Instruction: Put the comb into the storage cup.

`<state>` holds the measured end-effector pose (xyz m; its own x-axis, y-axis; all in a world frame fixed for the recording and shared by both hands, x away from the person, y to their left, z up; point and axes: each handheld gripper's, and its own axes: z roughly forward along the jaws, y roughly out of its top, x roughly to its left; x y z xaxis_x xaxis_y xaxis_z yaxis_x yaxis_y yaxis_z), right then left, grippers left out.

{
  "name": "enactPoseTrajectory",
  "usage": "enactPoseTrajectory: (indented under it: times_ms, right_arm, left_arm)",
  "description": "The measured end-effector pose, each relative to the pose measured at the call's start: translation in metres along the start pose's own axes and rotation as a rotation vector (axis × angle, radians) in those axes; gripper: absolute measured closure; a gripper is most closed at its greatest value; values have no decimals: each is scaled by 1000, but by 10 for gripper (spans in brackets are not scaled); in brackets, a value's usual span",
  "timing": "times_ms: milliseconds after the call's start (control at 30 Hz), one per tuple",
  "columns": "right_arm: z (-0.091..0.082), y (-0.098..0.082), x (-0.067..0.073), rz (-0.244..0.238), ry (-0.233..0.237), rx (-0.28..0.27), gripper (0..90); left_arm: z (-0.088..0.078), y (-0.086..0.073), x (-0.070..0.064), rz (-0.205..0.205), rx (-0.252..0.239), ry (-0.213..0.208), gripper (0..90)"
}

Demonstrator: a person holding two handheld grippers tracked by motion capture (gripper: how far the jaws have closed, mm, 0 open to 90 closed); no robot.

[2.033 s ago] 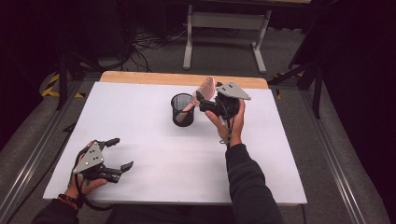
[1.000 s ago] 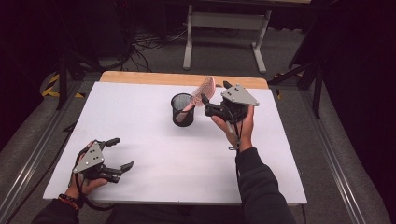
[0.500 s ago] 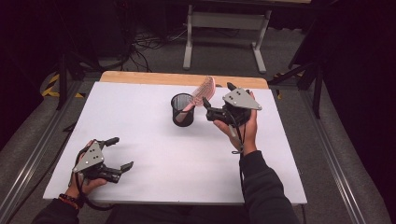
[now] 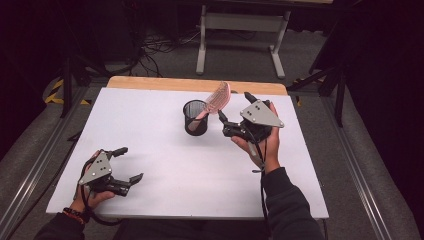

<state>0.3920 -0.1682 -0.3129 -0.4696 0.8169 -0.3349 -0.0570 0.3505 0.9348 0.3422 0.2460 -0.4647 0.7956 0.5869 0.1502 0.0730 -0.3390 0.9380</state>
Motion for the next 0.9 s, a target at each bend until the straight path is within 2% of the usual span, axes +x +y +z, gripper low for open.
enactPoseTrajectory:
  times_ms: [900]
  right_arm:
    - [-30,-17,6,-40,40,4,125]
  left_arm:
    - [0,0,0,1,7,-4,40]
